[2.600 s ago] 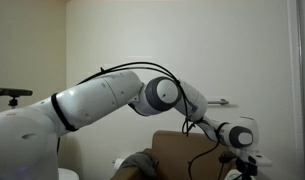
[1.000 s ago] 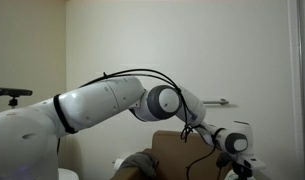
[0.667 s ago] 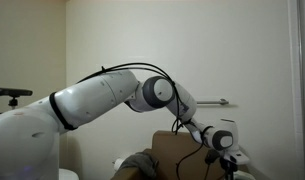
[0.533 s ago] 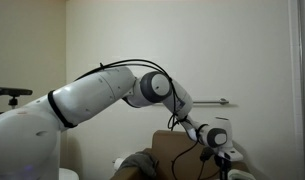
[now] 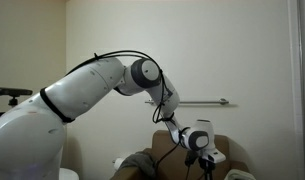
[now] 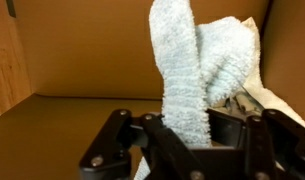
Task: Move the blue towel to the left armrest, move the white towel to the left armrest
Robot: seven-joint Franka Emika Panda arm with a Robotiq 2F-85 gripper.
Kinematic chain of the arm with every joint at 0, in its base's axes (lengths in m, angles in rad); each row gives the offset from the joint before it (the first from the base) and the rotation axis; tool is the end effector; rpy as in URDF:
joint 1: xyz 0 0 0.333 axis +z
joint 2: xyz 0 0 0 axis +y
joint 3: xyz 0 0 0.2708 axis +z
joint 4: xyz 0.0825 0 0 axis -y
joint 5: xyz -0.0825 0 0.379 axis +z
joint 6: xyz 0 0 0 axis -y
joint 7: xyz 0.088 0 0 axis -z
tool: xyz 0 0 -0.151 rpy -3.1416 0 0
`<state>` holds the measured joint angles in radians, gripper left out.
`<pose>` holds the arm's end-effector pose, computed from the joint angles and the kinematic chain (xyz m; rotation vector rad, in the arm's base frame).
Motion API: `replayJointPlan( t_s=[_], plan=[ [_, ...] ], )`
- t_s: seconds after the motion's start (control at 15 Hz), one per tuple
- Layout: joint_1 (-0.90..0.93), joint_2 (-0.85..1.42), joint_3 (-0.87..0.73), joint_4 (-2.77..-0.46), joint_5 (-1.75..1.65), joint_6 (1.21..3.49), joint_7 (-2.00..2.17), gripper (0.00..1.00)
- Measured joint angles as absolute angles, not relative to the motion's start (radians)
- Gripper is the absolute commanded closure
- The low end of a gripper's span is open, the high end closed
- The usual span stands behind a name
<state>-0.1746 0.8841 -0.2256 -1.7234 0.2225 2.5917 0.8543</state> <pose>0.5672 -0.2450 0.0168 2.3996 -1.9461 0.0432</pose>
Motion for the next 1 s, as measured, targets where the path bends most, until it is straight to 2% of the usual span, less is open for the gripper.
replayJointPlan(
  t_s=[0.27, 0.47, 1.0],
  plan=[
    [-0.132, 0.819, -0.229, -1.931, 0.223, 2.798, 0.843, 0.96],
    [-0.122, 0.755, -0.230, -2.054, 0.224, 2.859, 0.833, 0.96],
    [-0.113, 0.724, -0.225, -2.087, 0.226, 2.867, 0.829, 0.97]
  ],
)
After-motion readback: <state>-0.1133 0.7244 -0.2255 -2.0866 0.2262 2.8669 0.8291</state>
